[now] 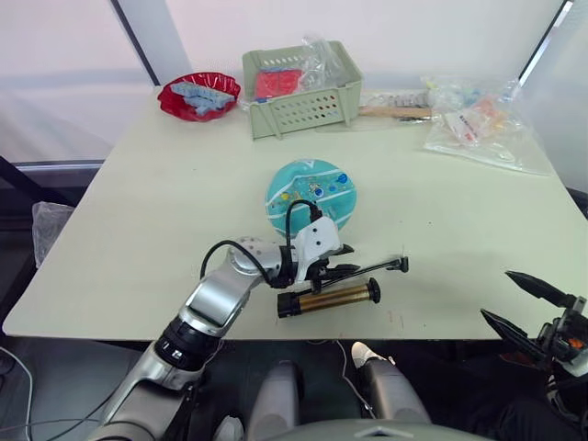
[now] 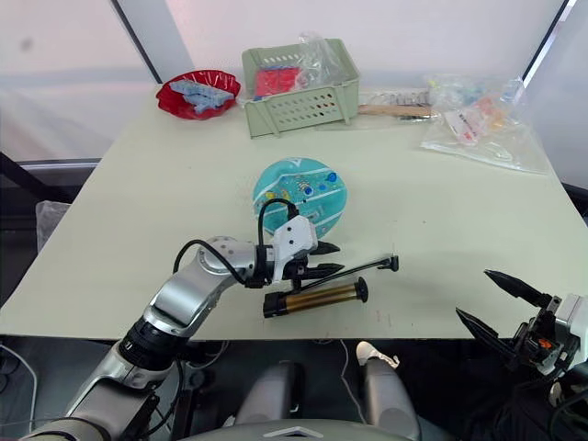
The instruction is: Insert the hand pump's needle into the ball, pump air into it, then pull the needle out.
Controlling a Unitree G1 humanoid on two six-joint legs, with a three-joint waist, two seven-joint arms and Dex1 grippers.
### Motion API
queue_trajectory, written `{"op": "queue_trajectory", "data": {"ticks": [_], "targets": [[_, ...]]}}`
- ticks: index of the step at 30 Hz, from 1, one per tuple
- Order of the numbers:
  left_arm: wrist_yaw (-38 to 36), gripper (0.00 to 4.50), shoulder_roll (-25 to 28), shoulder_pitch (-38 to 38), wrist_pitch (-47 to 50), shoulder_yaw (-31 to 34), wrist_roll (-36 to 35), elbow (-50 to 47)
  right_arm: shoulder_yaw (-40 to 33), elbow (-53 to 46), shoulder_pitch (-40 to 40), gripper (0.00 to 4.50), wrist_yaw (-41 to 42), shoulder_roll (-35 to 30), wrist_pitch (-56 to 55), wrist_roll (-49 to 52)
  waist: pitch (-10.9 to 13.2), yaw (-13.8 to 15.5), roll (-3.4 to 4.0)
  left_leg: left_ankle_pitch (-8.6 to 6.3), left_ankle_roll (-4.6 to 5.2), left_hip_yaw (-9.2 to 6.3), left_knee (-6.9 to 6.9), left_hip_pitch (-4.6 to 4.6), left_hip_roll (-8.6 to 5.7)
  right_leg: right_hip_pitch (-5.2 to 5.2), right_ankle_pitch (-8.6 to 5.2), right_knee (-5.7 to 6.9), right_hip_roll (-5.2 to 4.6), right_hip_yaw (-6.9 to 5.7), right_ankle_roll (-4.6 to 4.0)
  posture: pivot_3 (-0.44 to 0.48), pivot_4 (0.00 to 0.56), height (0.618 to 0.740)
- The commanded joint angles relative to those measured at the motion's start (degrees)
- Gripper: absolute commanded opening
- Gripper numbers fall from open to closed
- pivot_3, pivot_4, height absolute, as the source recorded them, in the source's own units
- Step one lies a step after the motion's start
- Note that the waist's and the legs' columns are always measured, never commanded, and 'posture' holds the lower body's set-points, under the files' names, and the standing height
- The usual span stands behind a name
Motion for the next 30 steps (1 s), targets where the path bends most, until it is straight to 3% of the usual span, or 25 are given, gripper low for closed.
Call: {"op": "queue_trajectory", "data": {"ticks": [1, 13, 30], "targets": [[1.72, 1.81, -2.16, -2.73, -0.03, -1.84, 2.66, 2.80, -1.97, -3.12, 1.30, 4.50, -0.18, 0.04, -1.10, 0.82, 0.00, 0.09, 0.00, 0.00, 0.00, 0.00, 0.00, 0.00, 0.00, 0.00, 0.00, 0.00, 0.00, 0.00, 0.00, 0.000, 0.150, 0.736], [3.46, 1.81, -9.03, -9.26, -0.65, -7.37, 9.00, 13.63, -1.25, -5.15, 1.83, 4.50, -1.64, 0.32, -0.60, 0.49, 0.00, 0.18, 0.00, 0.00, 0.00, -0.01, 0.07, -0.04, -0.03, 0.02, 0.01, 0.00, 0.00, -0.01, 0.02, 0.000, 0.150, 0.736], [6.91, 1.81, -14.76, -9.53, 1.92, -10.03, 14.59, 20.00, -2.12, -6.34, 3.21, 4.50, -3.88, 0.61, -1.12, 0.38, 0.00, 0.11, 0.01, 0.00, 0.00, -0.04, 0.06, -0.04, -0.03, 0.01, 0.01, 0.00, 0.00, -0.01, 0.02, 0.000, 0.150, 0.736]]}}
